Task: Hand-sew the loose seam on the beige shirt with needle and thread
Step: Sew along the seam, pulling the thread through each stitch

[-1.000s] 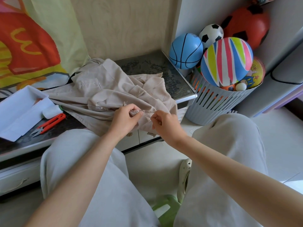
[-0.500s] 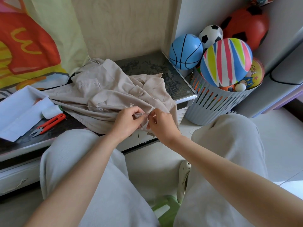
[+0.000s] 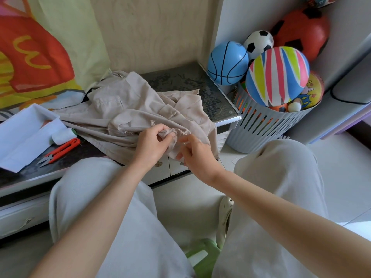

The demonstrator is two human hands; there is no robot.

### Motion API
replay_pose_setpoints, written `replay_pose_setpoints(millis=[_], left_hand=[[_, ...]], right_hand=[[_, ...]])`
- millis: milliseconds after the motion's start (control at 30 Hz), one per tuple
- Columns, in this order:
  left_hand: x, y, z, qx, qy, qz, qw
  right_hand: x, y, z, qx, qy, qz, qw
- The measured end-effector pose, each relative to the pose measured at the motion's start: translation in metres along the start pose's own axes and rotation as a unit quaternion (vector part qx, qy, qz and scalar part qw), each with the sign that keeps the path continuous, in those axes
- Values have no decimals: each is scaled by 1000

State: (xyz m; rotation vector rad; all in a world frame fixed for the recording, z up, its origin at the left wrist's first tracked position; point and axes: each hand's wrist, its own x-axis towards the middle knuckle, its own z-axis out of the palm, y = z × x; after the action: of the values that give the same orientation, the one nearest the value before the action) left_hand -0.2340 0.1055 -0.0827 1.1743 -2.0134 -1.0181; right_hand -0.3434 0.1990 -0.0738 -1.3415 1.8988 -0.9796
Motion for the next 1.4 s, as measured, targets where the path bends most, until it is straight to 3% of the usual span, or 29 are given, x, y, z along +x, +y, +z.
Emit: replay_pose_setpoints(millis=[167,533,767,967,1100,1233,1400], left_hand=[[0,0,0,-2,4,0,1000],[-3,1,0,-96,-63,-4,993],[-3,4,-1,-107,-84,-3,991],[-1,-3,5,-62,-85,-3,994],[-1,-7,7,-50,-108,7,993],[-2,-7,7,-37,-122,14,992],[-1,-11,8,-27,-125,17,992]], right_hand=[[-1,-1,-3,34,-6,6,999],[6,-3,-6,84,31,15,996],[4,-2,-11,17,15,3,1000],[8,4,-22,-52,128,-25,990],[13,-6,-24,-109,80,-2,991],[19,-6,-20,-86,55,0,995],[21,-8,-20,23,76,-4,997]])
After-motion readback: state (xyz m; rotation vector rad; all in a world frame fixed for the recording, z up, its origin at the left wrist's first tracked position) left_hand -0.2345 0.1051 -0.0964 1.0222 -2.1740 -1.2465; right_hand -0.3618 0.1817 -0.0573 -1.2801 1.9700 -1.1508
